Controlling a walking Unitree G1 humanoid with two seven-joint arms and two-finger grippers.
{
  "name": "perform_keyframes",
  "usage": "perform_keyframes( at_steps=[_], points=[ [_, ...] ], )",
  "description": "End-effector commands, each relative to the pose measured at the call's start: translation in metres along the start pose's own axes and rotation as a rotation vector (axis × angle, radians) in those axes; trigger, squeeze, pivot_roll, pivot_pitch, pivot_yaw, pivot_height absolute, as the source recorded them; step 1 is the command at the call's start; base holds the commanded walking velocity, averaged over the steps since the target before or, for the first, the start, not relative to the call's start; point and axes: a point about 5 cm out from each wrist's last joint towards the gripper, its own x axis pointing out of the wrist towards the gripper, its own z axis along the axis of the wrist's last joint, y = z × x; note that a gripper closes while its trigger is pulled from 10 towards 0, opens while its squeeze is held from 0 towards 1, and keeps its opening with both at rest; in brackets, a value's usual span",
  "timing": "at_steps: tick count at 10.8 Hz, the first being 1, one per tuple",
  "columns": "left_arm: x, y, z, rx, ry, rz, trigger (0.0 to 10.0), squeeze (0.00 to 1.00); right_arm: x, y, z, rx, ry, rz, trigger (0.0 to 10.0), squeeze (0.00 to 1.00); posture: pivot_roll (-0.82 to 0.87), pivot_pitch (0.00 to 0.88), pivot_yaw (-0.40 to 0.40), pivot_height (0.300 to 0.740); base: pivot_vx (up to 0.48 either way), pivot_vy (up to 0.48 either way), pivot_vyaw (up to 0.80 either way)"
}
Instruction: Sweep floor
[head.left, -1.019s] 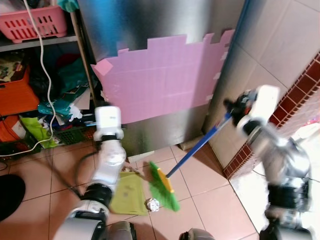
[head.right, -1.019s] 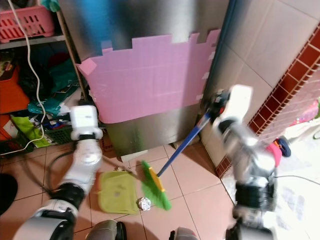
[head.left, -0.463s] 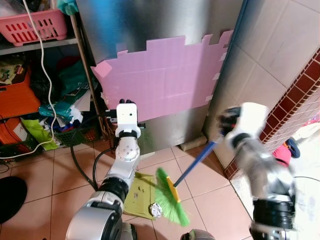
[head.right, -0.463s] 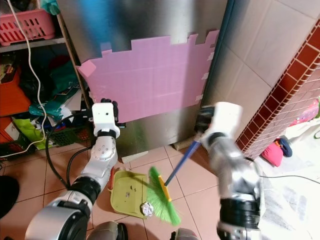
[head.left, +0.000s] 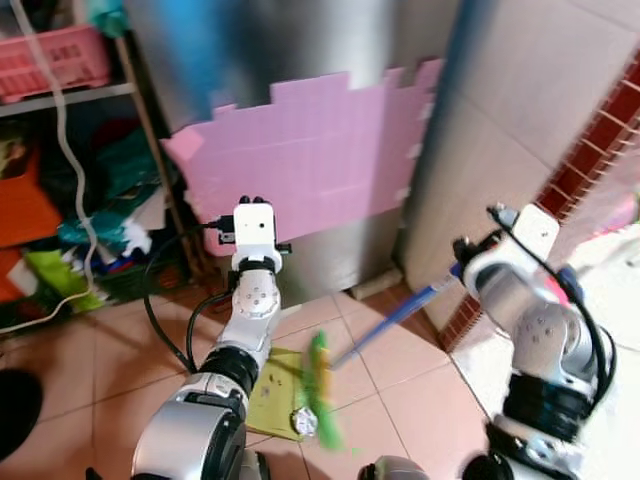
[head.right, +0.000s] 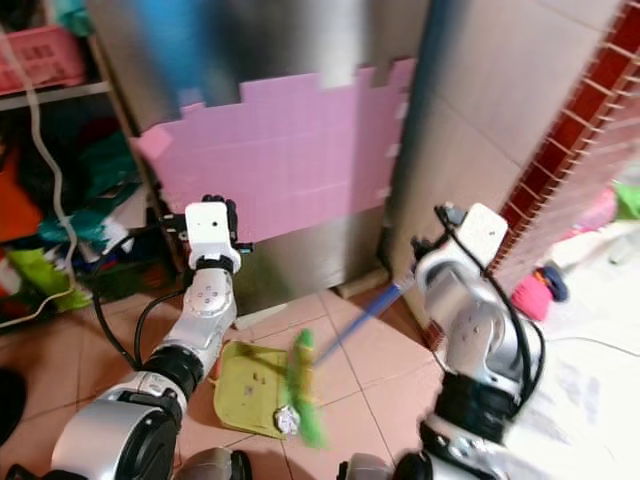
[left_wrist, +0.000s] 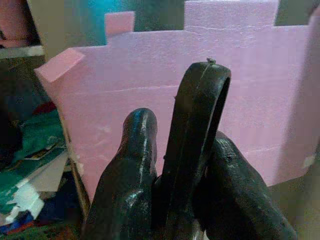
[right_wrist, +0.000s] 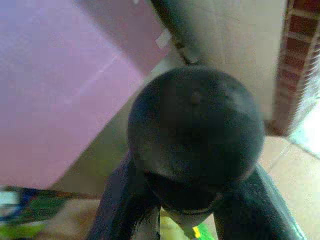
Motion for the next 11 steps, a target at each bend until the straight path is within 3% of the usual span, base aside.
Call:
perform_keyframes(
  at_steps=[1, 3, 6, 8, 11],
  points=[
    [-0.003, -0.004, -0.006, -0.045, 0.045, 0.009, 10.0, 0.0, 0.0, 0.03, -0.007, 0.108, 0.066, 0.213, 10.0, 0.0, -0.23, 0.0, 0.026, 0.74, 0.0, 0.0, 0.0],
    [0.0, -0.005, -0.002, -0.068, 0.033, 0.013, 10.0, 0.0, -0.002, 0.045, 0.021, 0.065, -0.039, 0.331, 10.0, 0.0, -0.22, 0.0, 0.025, 0.74, 0.0, 0.0, 0.0],
    [-0.001, -0.003, -0.002, -0.075, 0.027, 0.015, 10.0, 0.0, -0.002, 0.035, 0.045, -0.22, -0.221, 0.295, 10.0, 0.0, -0.22, 0.0, 0.022, 0.74, 0.0, 0.0, 0.0],
    [-0.002, -0.003, -0.003, -0.081, 0.027, 0.014, 10.0, 0.0, -0.001, 0.032, 0.052, -0.255, -0.269, 0.294, 10.0, 0.0, -0.22, 0.0, 0.017, 0.74, 0.0, 0.0, 0.0],
    [0.003, -0.004, 0.013, -0.169, -0.047, -0.01, 10.0, 0.0, -0.007, 0.035, 0.08, -0.361, -0.506, 0.302, 10.0, 0.0, -0.22, 0.0, 0.015, 0.74, 0.0, 0.0, 0.0]
  ],
)
